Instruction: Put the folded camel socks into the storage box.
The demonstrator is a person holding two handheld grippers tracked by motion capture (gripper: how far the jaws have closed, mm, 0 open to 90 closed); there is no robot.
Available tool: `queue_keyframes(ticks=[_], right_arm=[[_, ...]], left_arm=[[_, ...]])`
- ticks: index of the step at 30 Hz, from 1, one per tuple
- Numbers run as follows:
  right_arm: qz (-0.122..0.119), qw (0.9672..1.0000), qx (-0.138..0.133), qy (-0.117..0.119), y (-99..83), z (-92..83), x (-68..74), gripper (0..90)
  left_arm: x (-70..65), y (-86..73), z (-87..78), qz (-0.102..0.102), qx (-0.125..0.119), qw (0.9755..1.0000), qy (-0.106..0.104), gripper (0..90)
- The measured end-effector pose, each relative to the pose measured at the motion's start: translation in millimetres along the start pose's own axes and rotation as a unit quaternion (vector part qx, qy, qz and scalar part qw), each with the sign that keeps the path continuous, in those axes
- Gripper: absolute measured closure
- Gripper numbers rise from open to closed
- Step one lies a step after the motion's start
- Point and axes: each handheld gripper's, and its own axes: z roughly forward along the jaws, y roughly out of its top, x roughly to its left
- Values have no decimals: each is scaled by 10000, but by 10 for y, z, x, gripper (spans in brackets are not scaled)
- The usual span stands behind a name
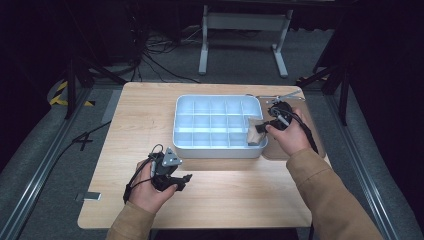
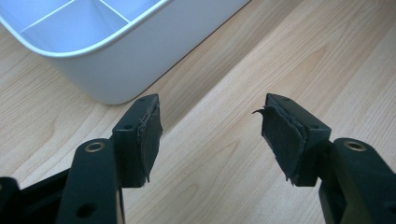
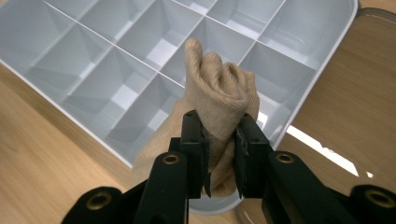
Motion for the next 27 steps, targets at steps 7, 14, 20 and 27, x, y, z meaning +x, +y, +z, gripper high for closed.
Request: queue_keyframes(ticks=[7, 14, 20, 27], right_arm=[[-304, 9985, 300, -336, 10, 128, 18, 764], [-521, 9947, 713, -526, 4, 280, 54, 763], [-526, 9927, 959, -502, -1, 382, 73, 763], [-445, 9901, 1262, -434, -1, 511, 74, 760]], left_arm=[[0, -1, 1, 5, 5, 10000, 5, 384], [6, -6, 5, -14, 9, 10000, -6, 383], [11, -22, -1, -48, 34, 10000, 14, 383], [13, -57, -14, -90, 63, 9999, 32, 382]])
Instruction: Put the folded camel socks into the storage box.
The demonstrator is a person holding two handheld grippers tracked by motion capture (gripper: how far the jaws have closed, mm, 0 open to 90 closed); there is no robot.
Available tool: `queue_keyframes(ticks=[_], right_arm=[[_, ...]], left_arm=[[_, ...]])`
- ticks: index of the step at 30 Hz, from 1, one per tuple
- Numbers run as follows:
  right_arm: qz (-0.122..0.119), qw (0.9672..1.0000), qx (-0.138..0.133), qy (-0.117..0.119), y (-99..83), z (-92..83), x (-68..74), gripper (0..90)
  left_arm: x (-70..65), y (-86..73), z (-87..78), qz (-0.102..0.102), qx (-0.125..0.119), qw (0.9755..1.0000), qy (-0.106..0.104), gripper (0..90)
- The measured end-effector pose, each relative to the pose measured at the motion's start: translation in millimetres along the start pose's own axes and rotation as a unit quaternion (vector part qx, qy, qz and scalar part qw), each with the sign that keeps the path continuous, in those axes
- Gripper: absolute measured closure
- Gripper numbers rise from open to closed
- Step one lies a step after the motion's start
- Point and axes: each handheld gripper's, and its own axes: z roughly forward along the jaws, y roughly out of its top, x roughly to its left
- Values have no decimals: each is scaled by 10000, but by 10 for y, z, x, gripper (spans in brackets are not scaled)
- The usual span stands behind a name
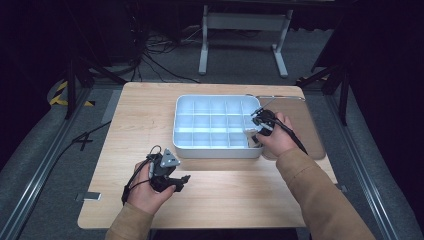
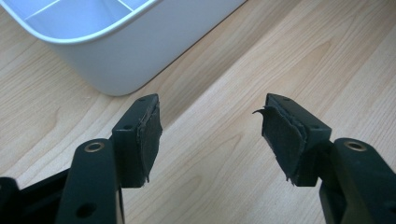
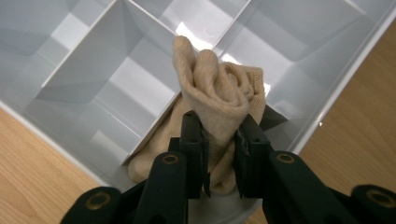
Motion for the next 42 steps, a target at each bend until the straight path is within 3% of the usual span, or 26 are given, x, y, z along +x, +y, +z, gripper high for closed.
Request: queue_keyframes(ticks=[8, 9, 17, 24, 28, 32, 33, 35, 40, 42], right_arm=[[74, 9989, 459, 97, 51, 175, -38, 757], [95, 9985, 524, 118, 57, 205, -47, 758], [1, 9950, 993, 82, 148, 344, -26, 756], [-71, 9936, 1130, 14, 178, 381, -9, 752], [-184, 9944, 1037, 95, 157, 348, -16, 702], [-91, 9961, 827, 306, 123, 264, -27, 630], [-143, 9968, 701, 350, 101, 186, -22, 574], [-221, 9978, 510, 370, 78, 106, -17, 545], [-173, 9981, -153, 574, 8, -152, -57, 532], [-175, 9977, -258, 604, -7, -200, -61, 531]], left_arm=[[16, -35, -20, 32, 7, 10000, 61, 381], [9, -42, -24, -49, 15, 10000, 51, 382], [44, -101, -41, -88, 50, 9999, 96, 379], [56, -156, -76, -156, 61, 9997, 195, 367], [66, -172, -90, -179, 82, 9996, 205, 366], [67, -177, -87, -157, 73, 9996, 233, 357], [66, -193, -88, -183, 79, 9996, 215, 356], [70, -209, -105, -193, 71, 9995, 242, 354], [78, -245, -158, -264, 60, 9992, 289, 354], [73, -252, -160, -285, 67, 9992, 281, 354]])
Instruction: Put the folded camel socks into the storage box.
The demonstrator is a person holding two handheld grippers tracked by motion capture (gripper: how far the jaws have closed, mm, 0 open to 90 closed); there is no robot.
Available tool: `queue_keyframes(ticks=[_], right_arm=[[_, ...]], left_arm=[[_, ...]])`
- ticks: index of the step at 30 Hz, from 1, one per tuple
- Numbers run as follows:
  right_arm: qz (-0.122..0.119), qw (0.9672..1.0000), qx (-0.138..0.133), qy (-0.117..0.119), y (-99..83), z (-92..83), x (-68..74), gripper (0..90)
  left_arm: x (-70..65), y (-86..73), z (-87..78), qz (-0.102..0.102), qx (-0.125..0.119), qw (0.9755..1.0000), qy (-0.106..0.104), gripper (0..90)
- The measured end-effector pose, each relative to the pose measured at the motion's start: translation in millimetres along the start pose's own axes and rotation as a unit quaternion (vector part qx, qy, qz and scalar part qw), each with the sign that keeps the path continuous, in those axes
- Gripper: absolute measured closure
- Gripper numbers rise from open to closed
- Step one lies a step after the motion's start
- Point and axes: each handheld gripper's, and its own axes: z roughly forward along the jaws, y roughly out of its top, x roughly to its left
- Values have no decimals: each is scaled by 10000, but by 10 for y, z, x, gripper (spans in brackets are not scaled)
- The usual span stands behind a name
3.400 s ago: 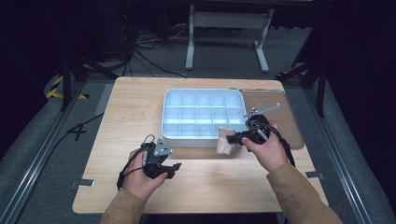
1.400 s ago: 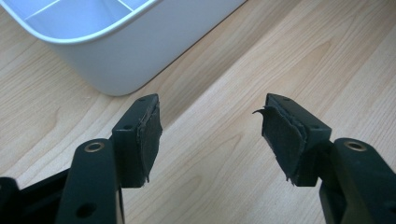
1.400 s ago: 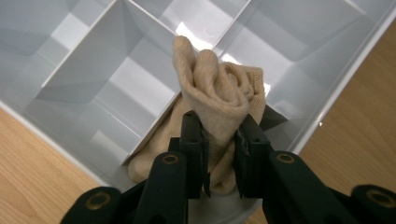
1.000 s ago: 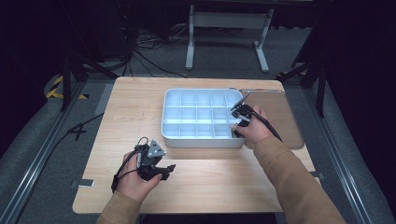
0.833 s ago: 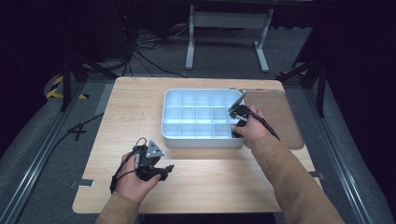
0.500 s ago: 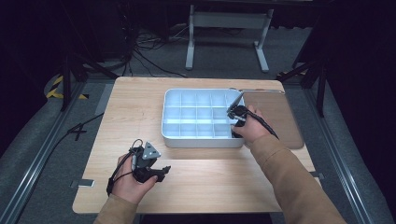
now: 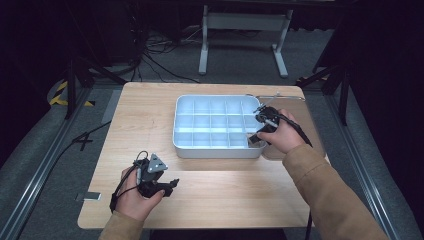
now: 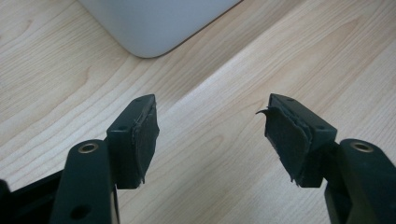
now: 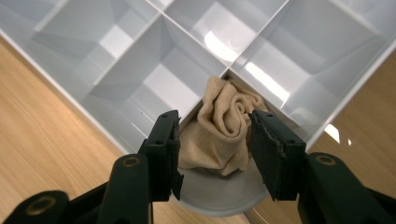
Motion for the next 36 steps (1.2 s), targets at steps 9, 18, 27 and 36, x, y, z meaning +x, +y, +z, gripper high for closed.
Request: queue_keyframes(ticks=[9, 18, 27, 36], right_arm=[[-83, 9944, -1021, 251, -210, -322, 72, 481], [-494, 9858, -1555, 409, -505, -492, 201, 469], [-560, 9801, -1835, 506, -771, -591, 215, 433], [-675, 9759, -1975, 640, -1046, -592, 224, 318]], left_arm=[[14, 5, 14, 14, -7, 10000, -26, 354], [-6, 29, 29, 34, 21, 10000, -50, 353], [30, 49, -3, 37, 10, 9999, -133, 352], [95, 76, -46, 4, -51, 9998, -178, 352]])
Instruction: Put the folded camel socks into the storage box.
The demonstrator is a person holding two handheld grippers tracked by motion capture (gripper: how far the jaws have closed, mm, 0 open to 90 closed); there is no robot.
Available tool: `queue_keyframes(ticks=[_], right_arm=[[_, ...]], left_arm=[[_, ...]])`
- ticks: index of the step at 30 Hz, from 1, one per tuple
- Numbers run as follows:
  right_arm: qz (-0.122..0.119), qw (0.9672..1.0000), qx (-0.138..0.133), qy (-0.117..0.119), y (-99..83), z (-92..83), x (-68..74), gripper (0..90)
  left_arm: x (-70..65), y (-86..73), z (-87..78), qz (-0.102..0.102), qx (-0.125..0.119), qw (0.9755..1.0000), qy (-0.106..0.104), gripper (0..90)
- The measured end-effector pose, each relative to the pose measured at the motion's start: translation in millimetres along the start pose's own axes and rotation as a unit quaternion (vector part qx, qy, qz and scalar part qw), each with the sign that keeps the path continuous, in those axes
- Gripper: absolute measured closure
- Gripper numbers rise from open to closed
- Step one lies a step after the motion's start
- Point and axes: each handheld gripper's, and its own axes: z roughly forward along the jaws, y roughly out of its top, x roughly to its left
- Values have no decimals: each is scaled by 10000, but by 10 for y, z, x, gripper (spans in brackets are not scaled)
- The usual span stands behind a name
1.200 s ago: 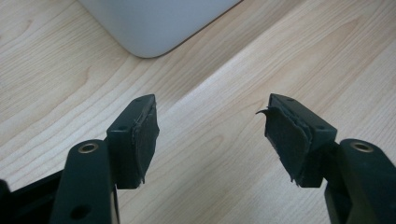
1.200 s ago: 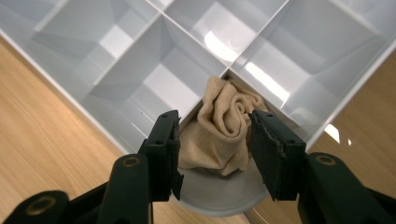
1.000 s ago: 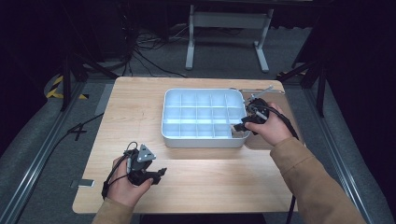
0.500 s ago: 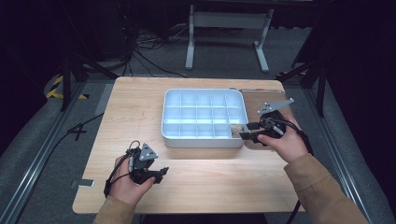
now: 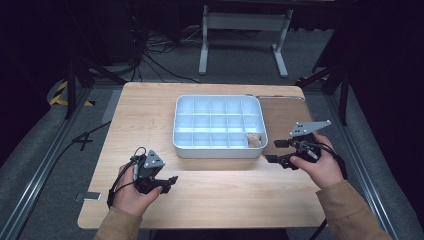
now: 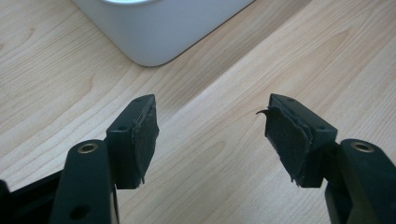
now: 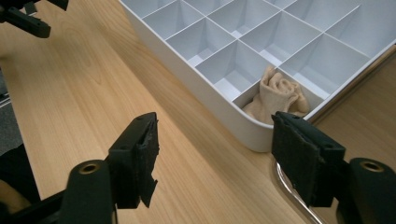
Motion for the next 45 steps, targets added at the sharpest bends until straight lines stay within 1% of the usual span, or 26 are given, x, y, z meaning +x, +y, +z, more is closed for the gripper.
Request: queue_keyframes(ticks=[3, 5, 6, 9, 10, 11, 15, 17, 18, 20, 21, 22, 23, 25, 28, 29, 31, 33, 35, 37, 38, 39, 41, 42, 44, 45], right_arm=[[-54, 10000, -50, 27, -67, -14, 15, 287], [-79, 9999, -68, 76, -116, -9, 31, 272], [-90, 9999, -51, 122, -152, -2, 45, 263], [-197, 9995, 19, 258, -251, 32, 80, 236], [-197, 9995, 19, 258, -251, 32, 80, 236], [-251, 9992, 88, 282, -334, 73, 111, 232], [-282, 9990, 147, 299, -417, 118, 144, 228], [-283, 9991, 90, 316, -473, 149, 161, 221], [-235, 9992, -63, 311, -546, 189, 176, 219], [-125, 9994, -163, 262, -627, 256, 184, 218], [-119, 9995, -28, 287, -664, 299, 185, 218], [-119, 9995, -28, 287, -664, 299, 185, 218], [-156, 9994, 122, 286, -737, 374, 190, 217], [-135, 9994, 152, 279, -762, 401, 196, 215], [-211, 9989, 291, 296, -833, 495, 218, 203], [-211, 9989, 291, 296, -833, 495, 218, 203], [-231, 9989, 300, 280, -864, 530, 230, 200], [-233, 9989, 325, 263, -897, 566, 244, 192], [-327, 9989, 306, 150, -942, 615, 258, 182], [-330, 9989, 302, 121, -987, 663, 266, 182], [-334, 9990, 278, 67, -1015, 693, 266, 181], [-334, 9990, 278, 67, -1015, 693, 266, 181], [-292, 9991, 307, -41, -1037, 729, 262, 180], [-302, 9992, 233, -109, -1048, 746, 265, 174], [-333, 9992, 147, -176, -1062, 768, 275, 168], [-351, 9991, 141, -192, -1063, 771, 279, 168]], left_arm=[[5, 9, 8, 55, 29, 10000, -28, 352], [8, 15, 1, 30, 43, 10000, -56, 351], [16, 19, -6, 46, 47, 10000, -72, 350], [20, 16, -12, -28, 37, 10000, -47, 348], [20, 16, -12, -28, 37, 10000, -47, 348], [27, 17, -8, 23, 52, 10000, -60, 348], [9, 15, 4, 18, 97, 9999, -50, 348], [7, 17, 21, 65, 94, 9999, -104, 348], [2, 17, 27, 80, 120, 9999, -74, 348], [-10, 17, 34, 50, 139, 9999, -89, 348], [-16, 16, 38, 40, 132, 9999, -101, 348], [-16, 16, 38, 40, 132, 9999, -101, 348], [-21, 15, 38, 40, 136, 9998, -101, 348], [-19, 15, 37, 62, 146, 9998, -104, 348], [-25, 9, 45, 70, 182, 9997, -110, 346], [-25, 9, 45, 70, 182, 9997, -110, 346], [-22, 6, 53, 101, 182, 9997, -99, 346], [-30, 3, 62, 51, 202, 9997, -120, 344], [-25, 2, 76, 106, 252, 9995, -148, 338], [-29, -3, 99, 98, 344, 9992, -176, 331], [-24, -6, 110, 151, 354, 9991, -175, 329], [-24, -6, 110, 151, 354, 9991, -175, 326], [-35, -13, 134, 145, 430, 9987, -210, 322], [-32, -10, 138, 202, 501, 9983, -231, 316], [-45, -19, 160, 175, 529, 9982, -212, 313], [-41, -19, 167, 236, 586, 9978, -226, 310]])
